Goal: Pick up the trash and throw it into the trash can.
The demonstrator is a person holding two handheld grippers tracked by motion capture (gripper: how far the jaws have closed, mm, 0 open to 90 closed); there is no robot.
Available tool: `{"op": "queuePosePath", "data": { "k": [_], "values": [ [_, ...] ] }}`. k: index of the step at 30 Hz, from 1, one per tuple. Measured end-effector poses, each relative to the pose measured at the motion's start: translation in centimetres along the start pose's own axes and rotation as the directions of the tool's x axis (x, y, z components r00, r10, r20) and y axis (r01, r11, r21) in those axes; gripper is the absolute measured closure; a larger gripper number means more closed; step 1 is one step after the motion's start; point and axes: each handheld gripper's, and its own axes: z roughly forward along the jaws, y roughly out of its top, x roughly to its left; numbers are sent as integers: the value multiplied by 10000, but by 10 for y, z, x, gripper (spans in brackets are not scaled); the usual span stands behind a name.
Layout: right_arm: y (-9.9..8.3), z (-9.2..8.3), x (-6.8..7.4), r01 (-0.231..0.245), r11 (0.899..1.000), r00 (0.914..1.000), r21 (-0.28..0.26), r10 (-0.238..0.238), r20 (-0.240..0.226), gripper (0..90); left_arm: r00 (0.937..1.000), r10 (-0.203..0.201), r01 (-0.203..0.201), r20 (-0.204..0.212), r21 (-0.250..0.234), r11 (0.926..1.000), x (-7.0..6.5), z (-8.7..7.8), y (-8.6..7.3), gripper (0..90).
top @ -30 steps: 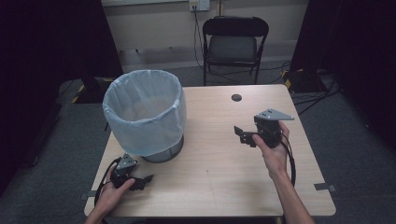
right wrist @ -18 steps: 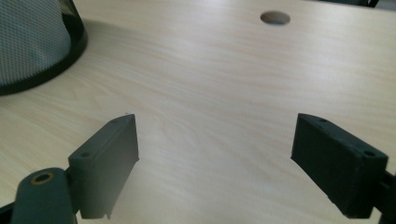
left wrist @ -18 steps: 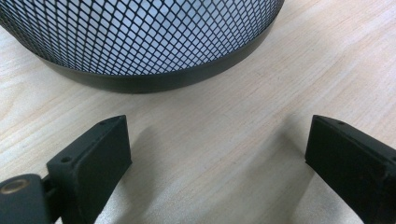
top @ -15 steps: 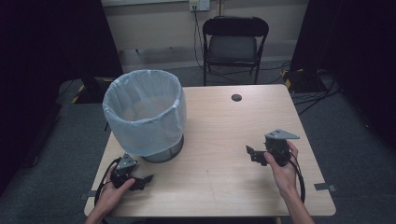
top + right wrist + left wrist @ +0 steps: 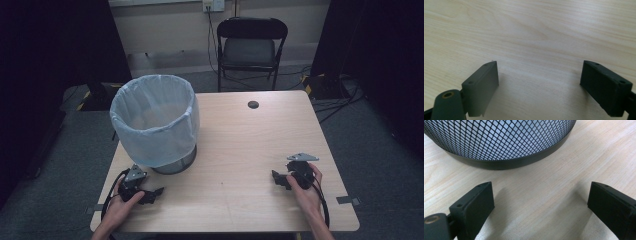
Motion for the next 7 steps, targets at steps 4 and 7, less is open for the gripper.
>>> {"op": "queuePosePath", "data": {
  "k": [4,7],
  "values": [
    [-2,1,1,-17,9998,10000,-212,19,96,111,10000,8,-8,-5,-2,10000,0,0,0,63],
    [-3,2,1,-12,9997,10000,-242,14,73,105,10000,15,-15,-3,1,10000,0,0,0,63]
  ]
}}
